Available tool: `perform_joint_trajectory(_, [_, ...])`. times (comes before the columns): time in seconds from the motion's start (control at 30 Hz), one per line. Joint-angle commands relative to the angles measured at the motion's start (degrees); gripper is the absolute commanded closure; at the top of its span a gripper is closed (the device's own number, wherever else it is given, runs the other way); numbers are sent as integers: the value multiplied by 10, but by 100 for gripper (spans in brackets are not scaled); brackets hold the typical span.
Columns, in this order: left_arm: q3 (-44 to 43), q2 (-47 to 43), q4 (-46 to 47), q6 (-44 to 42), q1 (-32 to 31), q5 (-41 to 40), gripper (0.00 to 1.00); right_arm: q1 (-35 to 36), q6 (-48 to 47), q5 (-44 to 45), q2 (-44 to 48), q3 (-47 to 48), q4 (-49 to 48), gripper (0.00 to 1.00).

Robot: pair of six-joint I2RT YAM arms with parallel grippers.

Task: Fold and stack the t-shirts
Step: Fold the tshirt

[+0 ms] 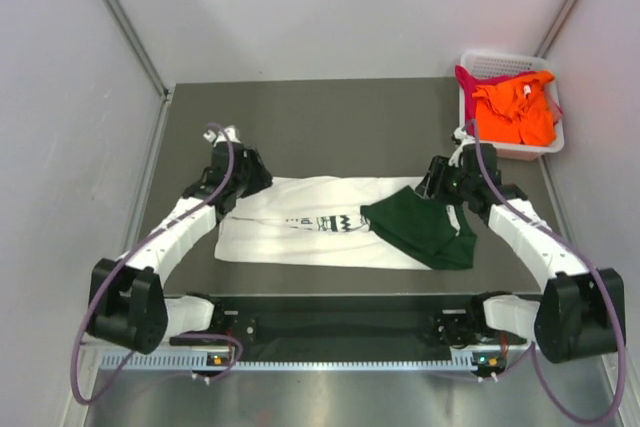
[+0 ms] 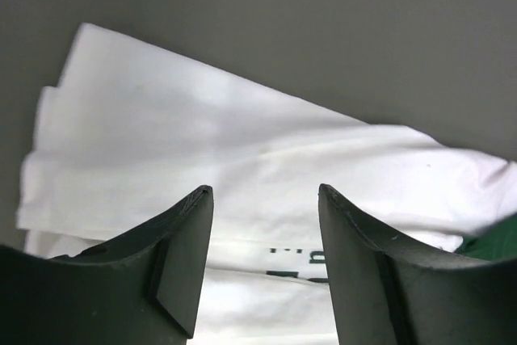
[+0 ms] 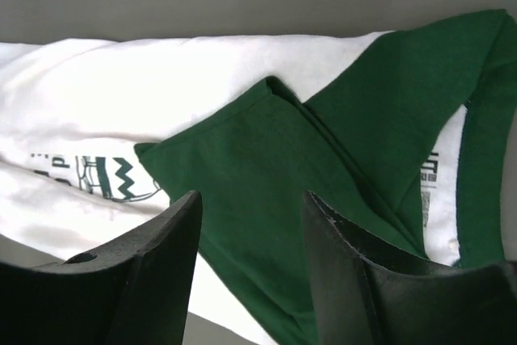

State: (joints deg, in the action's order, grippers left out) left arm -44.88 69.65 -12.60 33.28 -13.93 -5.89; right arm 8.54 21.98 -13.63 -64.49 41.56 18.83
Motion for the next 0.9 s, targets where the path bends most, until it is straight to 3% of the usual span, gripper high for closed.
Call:
perform_joint_trajectory(0.0, [-45,37,6,-9,-45,17,41,30,-7,53,-45,37,-21,48])
perform_joint_trajectory(0.1, [-93,95,13,-29,-128,19,41,30,11,88,-40,6,-41,48])
perform_joint_trajectory(0.2, [-137,143,1,-30,-145,22,42,30,16,82,-27,-26,-77,47])
perform_joint_trajectory(0.33, [-143,160,22,-43,-149,56,41,31,-7,56,-67,-15,-85,46])
perform_joint_trajectory(0.5, [-132,152,26,-59,-150,44,35,32,-19,39,-115,11,-114,46])
perform_joint_trajectory(0.87, [-42,108,122,-84,-149,55,35,63,-37,65,-219,78,-114,52])
